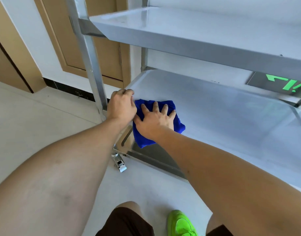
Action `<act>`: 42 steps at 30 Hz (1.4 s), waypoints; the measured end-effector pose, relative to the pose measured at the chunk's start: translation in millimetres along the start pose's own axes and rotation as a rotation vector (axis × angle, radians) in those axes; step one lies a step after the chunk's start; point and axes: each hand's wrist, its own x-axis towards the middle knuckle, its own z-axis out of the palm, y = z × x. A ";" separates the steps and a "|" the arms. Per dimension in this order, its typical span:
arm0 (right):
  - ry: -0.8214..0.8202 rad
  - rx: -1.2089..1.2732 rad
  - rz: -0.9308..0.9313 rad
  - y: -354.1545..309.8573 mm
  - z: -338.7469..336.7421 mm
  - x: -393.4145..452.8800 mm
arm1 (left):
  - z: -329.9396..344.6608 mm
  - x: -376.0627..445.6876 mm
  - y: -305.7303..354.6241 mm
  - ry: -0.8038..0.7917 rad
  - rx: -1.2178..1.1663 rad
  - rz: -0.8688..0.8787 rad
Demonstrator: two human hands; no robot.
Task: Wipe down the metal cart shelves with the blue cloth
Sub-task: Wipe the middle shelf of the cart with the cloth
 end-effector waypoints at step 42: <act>-0.039 0.081 0.126 16.3 0.0 290.1 | 42.8 57.1 -38.0 -0.205 0.156 -0.038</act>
